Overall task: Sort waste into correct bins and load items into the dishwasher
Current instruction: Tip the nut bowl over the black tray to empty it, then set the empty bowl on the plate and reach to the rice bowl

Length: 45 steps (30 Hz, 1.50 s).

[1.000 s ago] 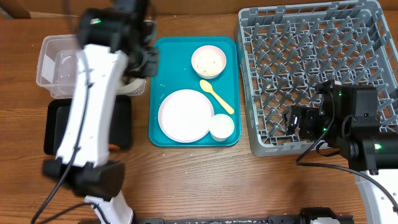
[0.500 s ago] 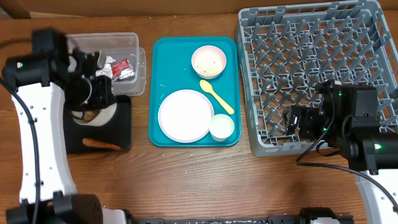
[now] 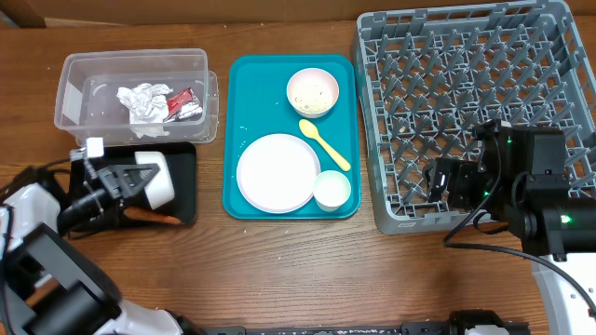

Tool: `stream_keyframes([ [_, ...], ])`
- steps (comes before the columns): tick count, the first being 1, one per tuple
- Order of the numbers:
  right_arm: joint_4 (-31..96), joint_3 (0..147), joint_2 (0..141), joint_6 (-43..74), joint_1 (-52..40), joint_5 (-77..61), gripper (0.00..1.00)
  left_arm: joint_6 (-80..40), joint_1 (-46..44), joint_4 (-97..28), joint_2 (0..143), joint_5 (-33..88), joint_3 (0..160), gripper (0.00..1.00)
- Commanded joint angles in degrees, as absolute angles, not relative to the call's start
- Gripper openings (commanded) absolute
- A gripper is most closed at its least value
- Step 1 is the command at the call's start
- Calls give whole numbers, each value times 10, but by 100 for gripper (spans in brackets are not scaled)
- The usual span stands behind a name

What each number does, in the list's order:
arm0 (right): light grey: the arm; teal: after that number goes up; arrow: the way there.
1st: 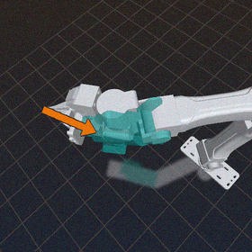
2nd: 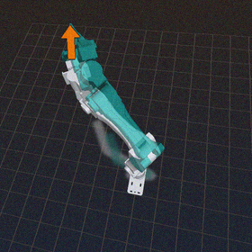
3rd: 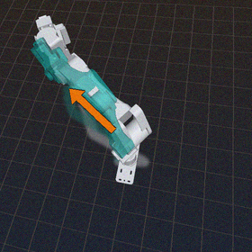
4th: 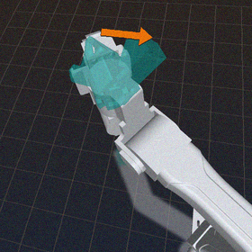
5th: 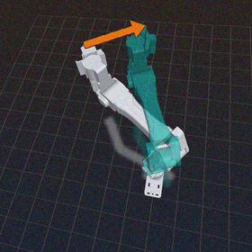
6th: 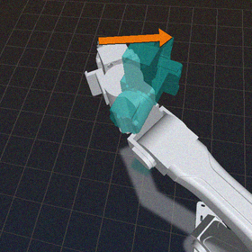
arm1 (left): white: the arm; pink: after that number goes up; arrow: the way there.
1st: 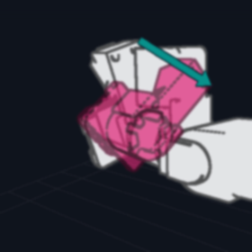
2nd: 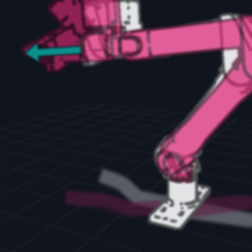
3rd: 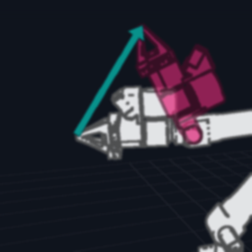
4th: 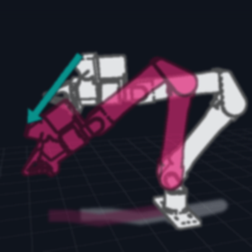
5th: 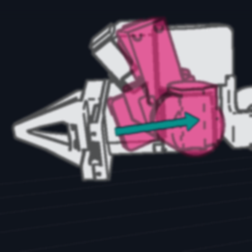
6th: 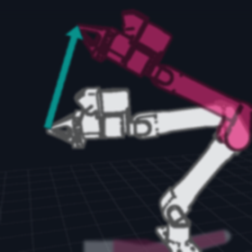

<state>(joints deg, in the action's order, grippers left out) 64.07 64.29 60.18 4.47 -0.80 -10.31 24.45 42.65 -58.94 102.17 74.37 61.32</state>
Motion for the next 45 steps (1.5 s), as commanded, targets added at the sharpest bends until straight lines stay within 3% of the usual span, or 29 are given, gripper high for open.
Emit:
stream_keyframes([
  [1, 640, 644, 599, 47, -6, -109, 100, 270, 452, -582, 1077, 906, 604, 4],
  [9, 645, 644, 599, 47, -6, -109, 100, 188, 455, -621, 1117, 907, 609, 4],
  [19, 645, 644, 599, 47, -6, -108, 100, 193, 456, -620, 1116, 899, 688, 4],
  [25, 644, 644, 599, 47, -6, -108, 100, 267, 405, -740, 1073, 813, 829, 4],
  [30, 643, 644, 599, 47, -6, -108, 100, 230, 257, -771, 981, 554, 980, 4],
  [38, 636, 644, 599, 47, -6, -108, 100, 135, -74, -686, 973, 161, 982, 4],
  [41, 637, 644, 599, 47, -6, -108, 100, 90, -155, -661, 1013, 52, 975, 4],
  [45, 638, 644, 599, 47, -6, -108, 100, 60, -214, -651, 1086, 11, 975, 4],
])
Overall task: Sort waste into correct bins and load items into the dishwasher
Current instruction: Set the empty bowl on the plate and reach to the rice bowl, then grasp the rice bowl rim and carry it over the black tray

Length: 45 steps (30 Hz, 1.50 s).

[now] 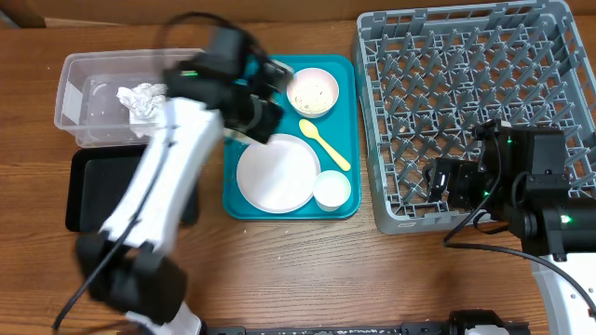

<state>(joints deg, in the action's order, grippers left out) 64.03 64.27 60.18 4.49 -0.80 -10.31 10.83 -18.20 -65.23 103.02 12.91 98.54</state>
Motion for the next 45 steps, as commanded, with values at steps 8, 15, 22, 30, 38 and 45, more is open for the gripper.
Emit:
stream_keyframes([
  [8, 636, 644, 599, 47, -6, -108, 100, 47, -275, -647, 1214, 65, 975, 4],
  [15, 637, 644, 599, 47, -6, -108, 100, 42, -298, -656, 1250, 64, 975, 6],
  [22, 636, 644, 599, 47, -6, -108, 100, 41, -278, -707, 1247, 53, 1052, 76],
  [30, 636, 644, 599, 47, -6, -108, 100, 182, -274, -559, 1254, 13, 1170, 70],
  [38, 637, 644, 599, 47, -6, -108, 100, 253, -274, -477, 1319, 25, 1164, 56],
  [45, 634, 644, 599, 47, -6, -108, 100, 253, -278, -490, 1341, 34, 1164, 57],
])
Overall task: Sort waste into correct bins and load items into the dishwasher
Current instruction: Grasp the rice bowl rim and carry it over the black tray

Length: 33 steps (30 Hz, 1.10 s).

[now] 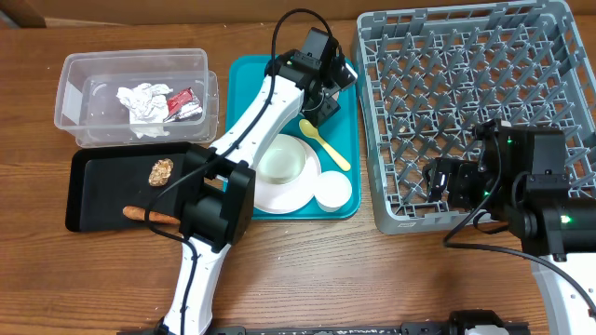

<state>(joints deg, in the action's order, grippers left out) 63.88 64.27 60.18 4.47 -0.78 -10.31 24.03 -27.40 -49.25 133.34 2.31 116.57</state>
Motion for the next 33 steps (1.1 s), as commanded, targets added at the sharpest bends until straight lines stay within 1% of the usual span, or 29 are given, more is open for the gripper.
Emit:
stream_keyframes([
  [1, 632, 644, 599, 47, -6, -106, 100, 253, -278, -487, 1345, 34, 1164, 57],
  [3, 631, 644, 599, 46, -6, -103, 100, 254, -278, -486, 1353, 34, 1164, 56],
  [10, 625, 644, 599, 47, -6, -104, 100, 253, -279, -479, 1391, 27, 1164, 42],
  [11, 626, 644, 599, 47, -6, -104, 100, 252, -279, -477, 1392, 24, 1164, 38],
  [12, 626, 644, 599, 47, -6, -104, 100, 249, -279, -475, 1392, 20, 1164, 36],
  [17, 625, 644, 599, 47, -6, -104, 100, 197, -281, -462, 1390, -42, 1166, 7],
  [18, 625, 644, 599, 47, -6, -104, 100, 187, -282, -463, 1390, -52, 1169, 4],
  [24, 625, 644, 599, 47, -6, -104, 100, 177, -293, -497, 1388, -67, 1218, 4],
  [27, 626, 644, 599, 47, -6, -104, 100, 150, -298, -544, 1388, -91, 1278, 4],
  [29, 632, 644, 599, 47, -6, -104, 100, 88, -294, -636, 1388, -100, 1362, 4],
  [33, 636, 644, 599, 47, -6, -104, 100, 7, -280, -764, 1388, -92, 1463, 4],
])
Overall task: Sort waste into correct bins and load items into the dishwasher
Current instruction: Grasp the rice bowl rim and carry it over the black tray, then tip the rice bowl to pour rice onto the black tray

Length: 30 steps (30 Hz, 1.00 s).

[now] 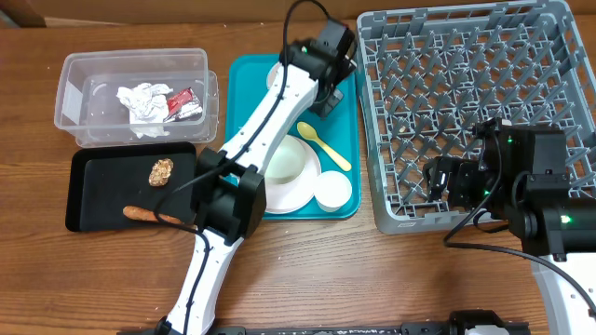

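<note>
My left arm reaches across the teal tray (pixel 244 112), and its gripper (pixel 331 93) hangs over the tray's far right corner. The arm hides its jaws and the spot below them. A pale bowl (pixel 291 160) rests on the white plate (pixel 275 194). A small white cup (pixel 332 189) and a yellow spoon (pixel 323 144) lie beside the plate. The right gripper (pixel 440 179) sits at the near left edge of the grey dish rack (pixel 447 84), and its jaws are too dark to read.
A clear bin (pixel 93 93) at the far left holds crumpled paper (pixel 140 100) and a red wrapper (pixel 182 100). In front of it, a black tray (pixel 102 195) carries a brown food scrap (pixel 161 171) and an orange piece (pixel 142 213).
The left gripper has shifted a little to the right over the tray's far right corner. The right arm, the dishes and the bins look unchanged.
At first my left gripper held a white dish over the black tray, and a pink bowl stood at the teal tray's far end. Then the arm was over the teal tray. Later a pale bowl lay on the plate and scraps on the black tray, with the gripper over the pink bowl's spot.
</note>
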Tool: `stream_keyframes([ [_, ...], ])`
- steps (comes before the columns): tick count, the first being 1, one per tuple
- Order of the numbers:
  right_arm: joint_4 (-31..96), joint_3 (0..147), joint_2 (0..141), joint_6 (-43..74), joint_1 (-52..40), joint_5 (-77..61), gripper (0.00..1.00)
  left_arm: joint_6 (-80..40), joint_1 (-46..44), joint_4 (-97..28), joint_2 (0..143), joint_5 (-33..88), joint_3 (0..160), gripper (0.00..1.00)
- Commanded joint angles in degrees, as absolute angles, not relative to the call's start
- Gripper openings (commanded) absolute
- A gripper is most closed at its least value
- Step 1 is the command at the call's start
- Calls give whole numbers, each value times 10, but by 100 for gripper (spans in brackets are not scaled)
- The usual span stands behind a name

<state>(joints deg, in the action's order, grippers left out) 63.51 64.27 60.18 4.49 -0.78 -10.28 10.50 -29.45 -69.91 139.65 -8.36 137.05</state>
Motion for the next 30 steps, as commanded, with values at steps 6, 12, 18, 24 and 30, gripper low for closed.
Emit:
stream_keyframes([
  [6, 635, 644, 599, 47, -6, -104, 100, -73, -229, -968, 1388, -24, 1630, 4],
  [12, 643, 644, 599, 47, -6, -107, 100, -71, -186, -968, 1318, 87, 1600, 4],
  [18, 641, 644, 599, 47, -6, -109, 100, -50, -157, -968, 1145, 69, 1361, 4],
  [24, 633, 644, 599, 47, -6, -117, 100, -30, -59, -900, 957, 69, 1053, 4],
  [30, 634, 644, 599, 47, -6, -117, 100, 67, 94, -759, 878, 230, 820, 4],
])
